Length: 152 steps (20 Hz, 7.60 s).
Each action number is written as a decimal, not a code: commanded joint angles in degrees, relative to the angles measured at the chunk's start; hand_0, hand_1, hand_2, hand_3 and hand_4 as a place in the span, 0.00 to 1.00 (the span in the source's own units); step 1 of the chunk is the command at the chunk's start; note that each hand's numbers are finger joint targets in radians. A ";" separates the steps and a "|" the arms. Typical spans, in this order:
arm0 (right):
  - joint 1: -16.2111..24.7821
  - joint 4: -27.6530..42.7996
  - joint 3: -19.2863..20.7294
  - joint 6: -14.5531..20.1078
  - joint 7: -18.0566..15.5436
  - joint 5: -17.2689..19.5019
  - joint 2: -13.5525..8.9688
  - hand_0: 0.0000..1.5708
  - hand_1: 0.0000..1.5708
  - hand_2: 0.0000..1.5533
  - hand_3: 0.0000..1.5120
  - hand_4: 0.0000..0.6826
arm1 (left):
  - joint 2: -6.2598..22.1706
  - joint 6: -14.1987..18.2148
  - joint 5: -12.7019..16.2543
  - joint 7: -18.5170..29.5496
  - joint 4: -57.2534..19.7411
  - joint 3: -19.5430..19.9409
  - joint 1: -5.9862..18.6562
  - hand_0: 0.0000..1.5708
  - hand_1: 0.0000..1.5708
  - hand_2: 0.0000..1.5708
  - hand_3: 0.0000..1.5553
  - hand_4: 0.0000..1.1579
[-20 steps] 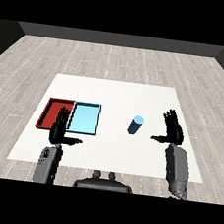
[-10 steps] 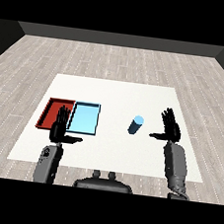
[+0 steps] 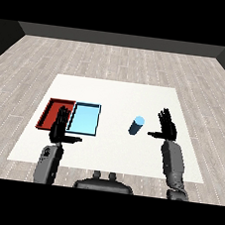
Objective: Pick the blue can and put it in the blue box
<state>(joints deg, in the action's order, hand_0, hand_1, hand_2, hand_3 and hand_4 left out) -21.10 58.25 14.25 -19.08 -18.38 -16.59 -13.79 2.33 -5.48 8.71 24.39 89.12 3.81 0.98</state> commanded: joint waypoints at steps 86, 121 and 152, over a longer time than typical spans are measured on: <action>-15.16 -18.80 -7.45 14.12 -7.56 9.05 8.53 0.94 0.94 0.94 0.94 0.95 | -2.26 1.18 -3.58 -1.05 -0.33 -5.49 -1.66 0.00 0.00 0.00 0.00 0.00; -5.16 12.29 -29.22 27.38 0.65 8.16 13.77 0.89 0.89 0.93 0.93 0.98 | -2.33 14.05 3.33 2.85 -26.35 -24.19 13.99 0.00 0.00 0.00 0.00 0.00; -9.68 11.63 -41.23 33.21 -0.29 2.77 13.79 0.84 0.84 0.92 0.92 0.90 | -2.33 22.16 9.88 0.98 -30.95 -31.30 25.28 0.00 0.00 0.00 0.00 0.15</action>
<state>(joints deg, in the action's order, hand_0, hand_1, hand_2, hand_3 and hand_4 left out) -29.11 72.81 -26.23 15.02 -15.95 -11.02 -0.01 0.09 15.17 19.00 23.57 59.50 -26.64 25.40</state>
